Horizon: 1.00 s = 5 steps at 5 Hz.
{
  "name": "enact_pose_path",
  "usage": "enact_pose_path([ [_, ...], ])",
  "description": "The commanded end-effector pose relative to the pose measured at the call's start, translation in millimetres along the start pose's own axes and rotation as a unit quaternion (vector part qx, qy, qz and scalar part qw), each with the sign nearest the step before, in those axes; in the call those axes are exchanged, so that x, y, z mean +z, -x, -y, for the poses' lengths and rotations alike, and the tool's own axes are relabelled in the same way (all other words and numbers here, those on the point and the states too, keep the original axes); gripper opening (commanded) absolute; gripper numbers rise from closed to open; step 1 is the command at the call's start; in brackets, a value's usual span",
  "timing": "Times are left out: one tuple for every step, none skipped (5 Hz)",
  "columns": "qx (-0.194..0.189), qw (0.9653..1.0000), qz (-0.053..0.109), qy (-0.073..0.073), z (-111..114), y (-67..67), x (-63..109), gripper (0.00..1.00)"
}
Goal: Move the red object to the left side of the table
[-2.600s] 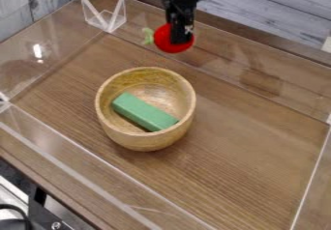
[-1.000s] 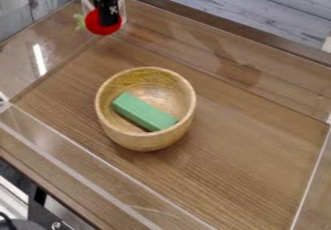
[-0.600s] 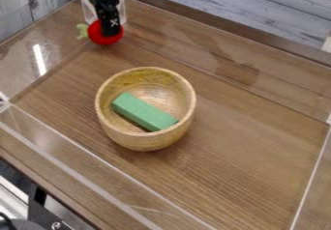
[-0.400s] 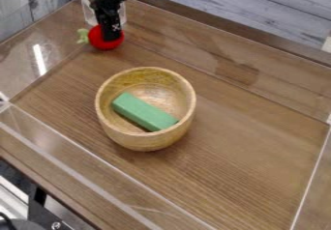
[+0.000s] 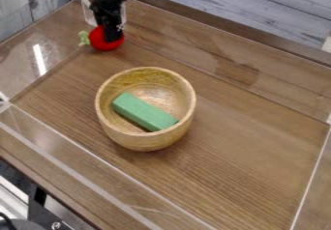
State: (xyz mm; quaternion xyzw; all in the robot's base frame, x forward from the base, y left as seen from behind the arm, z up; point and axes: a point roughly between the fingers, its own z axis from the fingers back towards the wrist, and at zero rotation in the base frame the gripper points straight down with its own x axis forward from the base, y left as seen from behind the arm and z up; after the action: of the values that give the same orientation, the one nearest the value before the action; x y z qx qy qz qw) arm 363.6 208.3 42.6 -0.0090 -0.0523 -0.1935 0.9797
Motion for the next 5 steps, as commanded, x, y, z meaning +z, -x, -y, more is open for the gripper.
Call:
enact_pose_path([
  [0.027, 0.9993, 0.016, -0.018, -5.4, -3.6, 11.7, 0.0],
  [-0.019, 0.9996, 0.018, -0.01, -5.6, -7.0, 21.0, 0.0],
  [-0.063, 0.9978, 0.021, -0.002, -7.3, -9.8, 31.1, 0.0],
  [-0.059, 0.9981, 0.018, 0.006, -6.2, -8.4, 14.9, 0.0],
  [-0.071, 0.9973, 0.014, 0.015, -3.5, -3.7, 7.4, 0.0],
])
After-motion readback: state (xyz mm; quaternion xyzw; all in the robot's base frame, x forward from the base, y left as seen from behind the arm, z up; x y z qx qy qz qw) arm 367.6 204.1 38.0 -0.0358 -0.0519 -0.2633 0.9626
